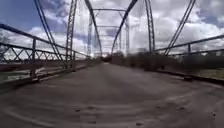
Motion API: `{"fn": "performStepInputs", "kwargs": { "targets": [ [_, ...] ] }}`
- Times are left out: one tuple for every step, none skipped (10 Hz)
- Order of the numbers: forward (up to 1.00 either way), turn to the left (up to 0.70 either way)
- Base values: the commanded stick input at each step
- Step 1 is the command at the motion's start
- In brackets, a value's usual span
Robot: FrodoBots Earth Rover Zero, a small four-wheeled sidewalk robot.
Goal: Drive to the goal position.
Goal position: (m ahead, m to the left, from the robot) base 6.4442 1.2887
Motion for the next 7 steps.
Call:
{"fn": "performStepInputs", "kwargs": {
  "targets": [
    [1.0, -0.02],
    [1.0, -0.02],
    [1.0, -0.02],
    [1.0, -0.02],
    [1.0, -0.02],
    [1.0, -0.02],
    [1.0, -0.02]
  ]
}}
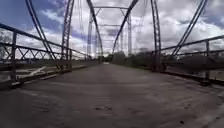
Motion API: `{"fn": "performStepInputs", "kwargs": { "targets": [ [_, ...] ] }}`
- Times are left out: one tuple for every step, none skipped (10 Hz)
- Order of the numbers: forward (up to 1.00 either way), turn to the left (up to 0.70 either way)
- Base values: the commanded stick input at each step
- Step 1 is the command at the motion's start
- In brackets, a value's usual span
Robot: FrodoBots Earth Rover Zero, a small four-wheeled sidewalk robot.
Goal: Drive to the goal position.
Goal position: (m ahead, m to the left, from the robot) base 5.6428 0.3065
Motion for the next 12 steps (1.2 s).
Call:
{"fn": "performStepInputs", "kwargs": {
  "targets": [
    [1.0, -0.02],
    [1.0, -0.02],
    [1.0, -0.02],
    [1.0, -0.02],
    [1.0, -0.02],
    [1.0, -0.02],
    [1.0, -0.02],
    [1.0, -0.02],
    [1.0, -0.02],
    [1.0, -0.02],
    [1.0, -0.01],
    [1.0, 0.0]
  ]
}}
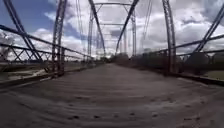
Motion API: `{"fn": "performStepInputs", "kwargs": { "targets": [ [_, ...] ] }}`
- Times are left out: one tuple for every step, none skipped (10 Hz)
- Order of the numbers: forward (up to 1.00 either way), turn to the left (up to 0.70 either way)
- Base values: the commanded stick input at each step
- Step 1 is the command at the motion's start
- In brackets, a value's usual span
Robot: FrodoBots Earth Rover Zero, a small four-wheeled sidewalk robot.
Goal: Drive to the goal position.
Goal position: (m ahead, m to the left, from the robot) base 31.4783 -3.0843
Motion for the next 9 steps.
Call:
{"fn": "performStepInputs", "kwargs": {
  "targets": [
    [1.0, 0.0],
    [1.0, 0.0],
    [1.0, 0.0],
    [1.0, 0.0],
    [1.0, 0.0],
    [1.0, 0.0],
    [1.0, 0.0],
    [1.0, 0.0],
    [1.0, -0.01]
  ]
}}
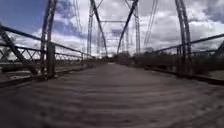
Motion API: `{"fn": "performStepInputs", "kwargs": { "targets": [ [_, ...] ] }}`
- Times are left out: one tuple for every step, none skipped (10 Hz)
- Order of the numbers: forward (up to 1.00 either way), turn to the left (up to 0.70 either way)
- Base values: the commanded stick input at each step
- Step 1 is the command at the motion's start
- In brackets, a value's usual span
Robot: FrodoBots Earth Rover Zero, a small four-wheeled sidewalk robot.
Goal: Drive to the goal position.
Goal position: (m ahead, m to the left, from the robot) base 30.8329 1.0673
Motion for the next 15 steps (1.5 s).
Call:
{"fn": "performStepInputs", "kwargs": {
  "targets": [
    [1.0, -0.02],
    [1.0, -0.03],
    [1.0, -0.03],
    [1.0, -0.03],
    [1.0, -0.03],
    [1.0, -0.04],
    [1.0, -0.05],
    [1.0, -0.05],
    [1.0, -0.05],
    [1.0, -0.05],
    [1.0, -0.05],
    [1.0, -0.05],
    [1.0, -0.05],
    [1.0, -0.05],
    [1.0, -0.05]
  ]
}}
